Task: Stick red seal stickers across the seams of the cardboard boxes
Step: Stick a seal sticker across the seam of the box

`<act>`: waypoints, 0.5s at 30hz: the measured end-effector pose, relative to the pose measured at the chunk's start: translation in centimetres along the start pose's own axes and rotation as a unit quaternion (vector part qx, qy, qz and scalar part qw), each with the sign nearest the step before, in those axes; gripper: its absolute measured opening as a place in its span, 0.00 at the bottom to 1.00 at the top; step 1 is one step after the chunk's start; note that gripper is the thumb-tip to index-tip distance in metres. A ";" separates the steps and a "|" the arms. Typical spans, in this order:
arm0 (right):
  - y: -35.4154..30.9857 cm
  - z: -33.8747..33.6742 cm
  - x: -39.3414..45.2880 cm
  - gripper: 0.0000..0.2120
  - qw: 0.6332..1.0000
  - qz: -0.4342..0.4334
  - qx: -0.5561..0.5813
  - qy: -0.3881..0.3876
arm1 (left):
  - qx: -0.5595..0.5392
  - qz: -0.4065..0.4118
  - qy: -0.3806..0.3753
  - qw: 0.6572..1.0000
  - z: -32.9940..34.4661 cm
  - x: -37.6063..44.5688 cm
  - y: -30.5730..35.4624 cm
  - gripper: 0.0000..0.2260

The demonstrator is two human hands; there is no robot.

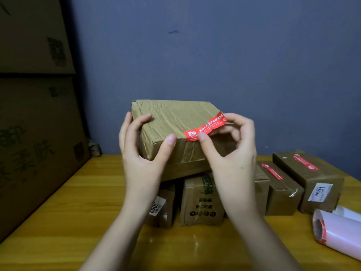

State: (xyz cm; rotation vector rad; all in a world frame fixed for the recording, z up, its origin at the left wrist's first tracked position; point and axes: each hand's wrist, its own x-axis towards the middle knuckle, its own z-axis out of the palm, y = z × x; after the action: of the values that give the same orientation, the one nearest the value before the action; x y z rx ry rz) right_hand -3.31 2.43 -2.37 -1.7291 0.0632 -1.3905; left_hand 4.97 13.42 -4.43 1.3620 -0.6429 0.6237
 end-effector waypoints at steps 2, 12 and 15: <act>0.0 0.1 -0.1 0.18 1.000 -0.019 -0.006 0.012 | -0.008 -0.014 0.001 1.000 0.2 -0.1 -0.1 0.27; -0.2 -0.1 -0.1 0.19 0.993 -0.016 0.120 0.007 | -0.016 -0.044 -0.015 0.999 0.4 -0.2 -0.3 0.27; -0.3 -0.2 -0.1 0.20 0.990 -0.022 0.137 0.000 | -0.028 -0.052 -0.018 0.998 0.5 -0.2 -0.3 0.26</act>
State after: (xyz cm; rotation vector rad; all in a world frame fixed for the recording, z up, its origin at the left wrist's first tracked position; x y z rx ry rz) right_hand -3.59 2.51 -2.25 -1.5088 -0.1599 -1.3622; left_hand 5.04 12.85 -4.72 1.3480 -0.6099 0.4956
